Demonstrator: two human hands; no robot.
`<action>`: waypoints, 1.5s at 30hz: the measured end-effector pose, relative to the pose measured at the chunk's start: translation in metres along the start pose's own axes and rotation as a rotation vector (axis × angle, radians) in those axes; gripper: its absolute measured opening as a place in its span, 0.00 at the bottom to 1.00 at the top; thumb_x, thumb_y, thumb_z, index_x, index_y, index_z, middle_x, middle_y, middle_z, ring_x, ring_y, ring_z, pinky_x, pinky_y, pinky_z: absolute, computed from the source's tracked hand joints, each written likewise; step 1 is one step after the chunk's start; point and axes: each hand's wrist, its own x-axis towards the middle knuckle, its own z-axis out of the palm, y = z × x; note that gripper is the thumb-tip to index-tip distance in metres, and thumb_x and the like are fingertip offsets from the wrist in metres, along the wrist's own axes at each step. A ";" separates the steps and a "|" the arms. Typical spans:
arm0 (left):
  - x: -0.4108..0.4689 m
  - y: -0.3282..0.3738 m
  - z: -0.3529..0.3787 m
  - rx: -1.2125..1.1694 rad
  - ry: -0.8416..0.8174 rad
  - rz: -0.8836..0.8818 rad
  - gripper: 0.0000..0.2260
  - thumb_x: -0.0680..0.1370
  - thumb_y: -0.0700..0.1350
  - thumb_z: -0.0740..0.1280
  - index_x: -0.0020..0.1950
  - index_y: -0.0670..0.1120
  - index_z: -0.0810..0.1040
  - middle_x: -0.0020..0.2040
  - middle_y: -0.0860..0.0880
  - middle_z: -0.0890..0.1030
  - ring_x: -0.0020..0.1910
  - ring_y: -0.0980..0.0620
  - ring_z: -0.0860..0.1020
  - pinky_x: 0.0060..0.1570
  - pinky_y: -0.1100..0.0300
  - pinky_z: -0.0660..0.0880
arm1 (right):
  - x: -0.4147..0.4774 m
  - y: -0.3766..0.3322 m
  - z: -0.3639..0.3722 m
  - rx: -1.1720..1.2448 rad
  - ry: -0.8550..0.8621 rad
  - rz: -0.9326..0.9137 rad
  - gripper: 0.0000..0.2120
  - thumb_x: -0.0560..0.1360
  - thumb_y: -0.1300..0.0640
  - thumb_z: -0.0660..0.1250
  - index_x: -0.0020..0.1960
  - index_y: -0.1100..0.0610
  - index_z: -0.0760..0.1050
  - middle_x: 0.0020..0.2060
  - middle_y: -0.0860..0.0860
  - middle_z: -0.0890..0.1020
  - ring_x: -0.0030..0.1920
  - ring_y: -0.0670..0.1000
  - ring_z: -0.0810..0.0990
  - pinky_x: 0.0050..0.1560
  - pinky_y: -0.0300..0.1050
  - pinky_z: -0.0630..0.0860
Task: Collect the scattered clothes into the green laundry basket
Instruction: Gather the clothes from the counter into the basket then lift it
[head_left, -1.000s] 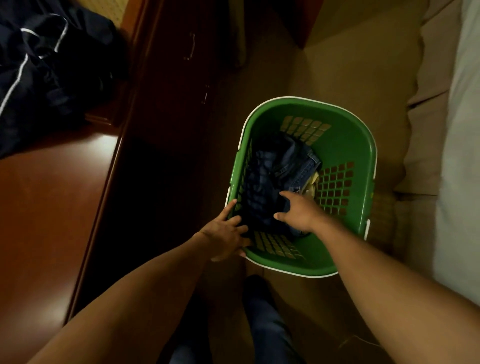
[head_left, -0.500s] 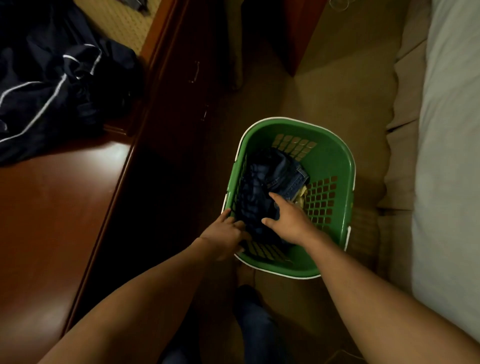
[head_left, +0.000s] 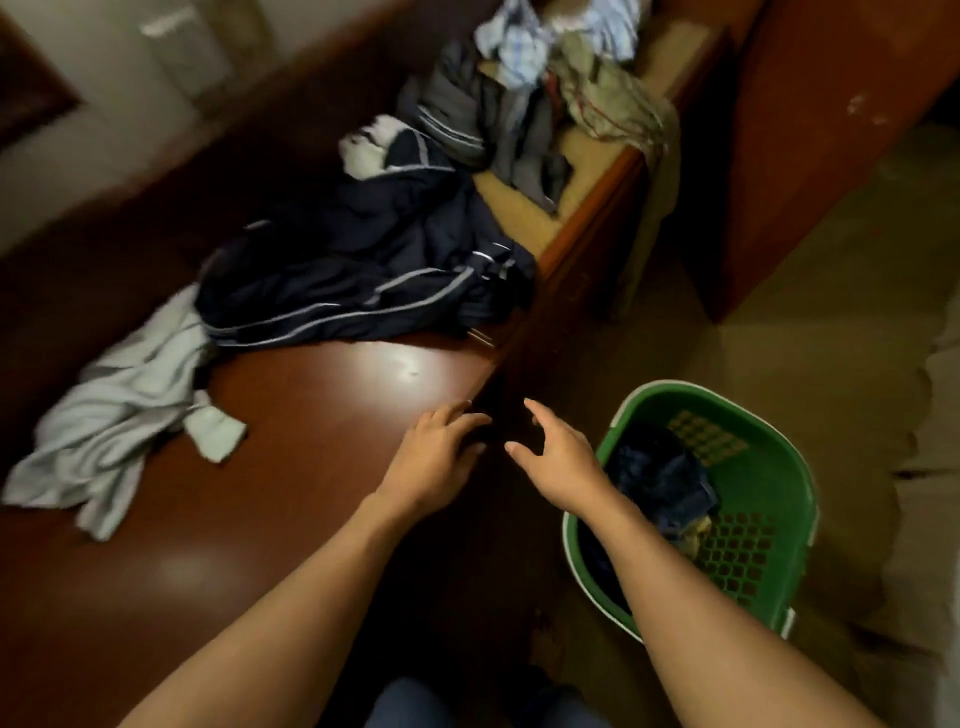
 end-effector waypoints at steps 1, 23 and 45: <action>-0.009 -0.013 -0.016 -0.017 0.045 -0.040 0.18 0.81 0.50 0.66 0.72 0.56 0.73 0.76 0.49 0.68 0.75 0.46 0.64 0.74 0.48 0.64 | 0.002 -0.021 0.007 0.002 -0.010 -0.034 0.34 0.79 0.46 0.68 0.80 0.45 0.57 0.75 0.52 0.68 0.74 0.55 0.67 0.71 0.51 0.68; -0.131 -0.291 -0.165 -0.235 0.436 -0.745 0.26 0.76 0.52 0.73 0.73 0.54 0.72 0.75 0.49 0.66 0.74 0.45 0.65 0.72 0.48 0.65 | 0.103 -0.310 0.179 -0.199 -0.272 -0.455 0.32 0.79 0.49 0.69 0.79 0.47 0.61 0.75 0.48 0.69 0.75 0.49 0.66 0.69 0.42 0.64; -0.083 -0.376 -0.110 0.063 0.297 -1.125 0.29 0.67 0.39 0.74 0.64 0.57 0.72 0.69 0.45 0.66 0.62 0.40 0.69 0.55 0.46 0.77 | 0.275 -0.354 0.331 -1.263 -0.431 -0.787 0.32 0.77 0.44 0.63 0.79 0.43 0.57 0.78 0.58 0.60 0.77 0.68 0.54 0.71 0.73 0.30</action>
